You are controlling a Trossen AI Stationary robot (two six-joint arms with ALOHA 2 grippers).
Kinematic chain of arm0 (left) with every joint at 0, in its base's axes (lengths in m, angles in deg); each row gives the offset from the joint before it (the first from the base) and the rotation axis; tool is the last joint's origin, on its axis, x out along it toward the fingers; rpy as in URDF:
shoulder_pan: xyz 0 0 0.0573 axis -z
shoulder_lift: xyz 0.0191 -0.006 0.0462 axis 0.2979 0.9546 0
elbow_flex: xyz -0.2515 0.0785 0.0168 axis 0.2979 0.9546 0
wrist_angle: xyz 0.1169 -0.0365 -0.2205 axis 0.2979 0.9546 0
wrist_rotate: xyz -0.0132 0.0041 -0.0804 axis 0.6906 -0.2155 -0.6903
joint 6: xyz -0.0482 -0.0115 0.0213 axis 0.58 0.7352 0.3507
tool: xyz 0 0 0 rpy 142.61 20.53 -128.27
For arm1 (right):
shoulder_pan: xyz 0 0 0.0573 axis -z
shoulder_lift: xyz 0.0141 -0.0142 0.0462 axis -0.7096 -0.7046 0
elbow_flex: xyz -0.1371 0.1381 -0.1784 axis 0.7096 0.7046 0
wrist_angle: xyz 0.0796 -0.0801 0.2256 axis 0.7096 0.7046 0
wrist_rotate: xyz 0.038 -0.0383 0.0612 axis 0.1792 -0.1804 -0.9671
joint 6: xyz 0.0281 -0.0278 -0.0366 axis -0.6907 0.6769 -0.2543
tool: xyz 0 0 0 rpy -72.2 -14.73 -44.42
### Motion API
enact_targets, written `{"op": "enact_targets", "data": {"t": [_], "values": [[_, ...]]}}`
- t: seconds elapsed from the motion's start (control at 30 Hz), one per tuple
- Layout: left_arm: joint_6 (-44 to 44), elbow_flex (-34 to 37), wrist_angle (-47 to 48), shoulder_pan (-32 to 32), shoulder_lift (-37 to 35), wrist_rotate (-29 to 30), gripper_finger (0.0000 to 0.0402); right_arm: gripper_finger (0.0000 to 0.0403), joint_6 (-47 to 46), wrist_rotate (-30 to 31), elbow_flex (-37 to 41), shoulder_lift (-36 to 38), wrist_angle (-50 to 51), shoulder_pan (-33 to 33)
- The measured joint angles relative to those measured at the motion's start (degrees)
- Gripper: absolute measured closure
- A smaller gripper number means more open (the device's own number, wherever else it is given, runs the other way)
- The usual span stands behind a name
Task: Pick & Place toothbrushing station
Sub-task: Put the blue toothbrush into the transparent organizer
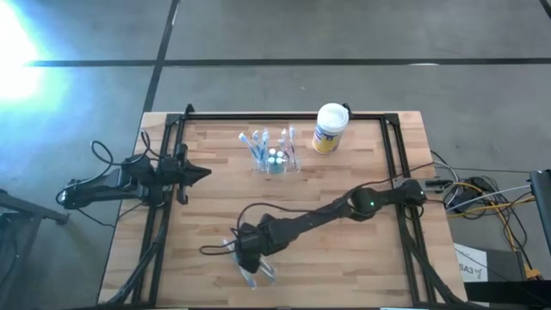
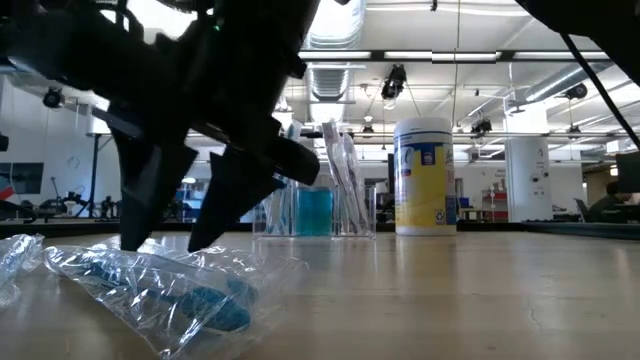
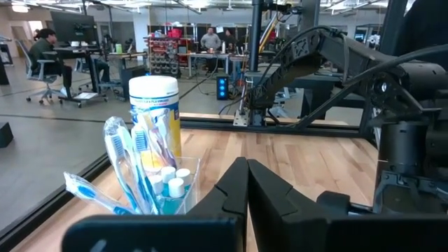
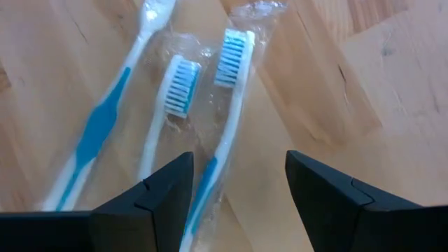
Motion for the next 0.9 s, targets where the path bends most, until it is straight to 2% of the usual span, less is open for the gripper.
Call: {"op": "enact_targets", "data": {"t": [0.27,0.37,0.67,0.9], "values": [[0.1,0.0,0.0,0.0,0.0,0.0,0.0383,0.0191,-0.1,-0.6,2.6,0.2,1.1,0.5],[0.1,0.0,0.1,0.0,0.0,0.0,0.0379,0.0225,1.4,-0.6,2.6,0.2,1.6,0.6],[-0.2,0.0,-0.1,0.0,0.0,0.2,0.0388,0.0378,10.5,-1.7,2.4,1.3,3.7,1.5],[-0.2,0.0,-0.2,0.0,0.0,0.2,0.0396,0.0387,16.9,-1.0,2.5,6.7,3.7,1.9]]}}
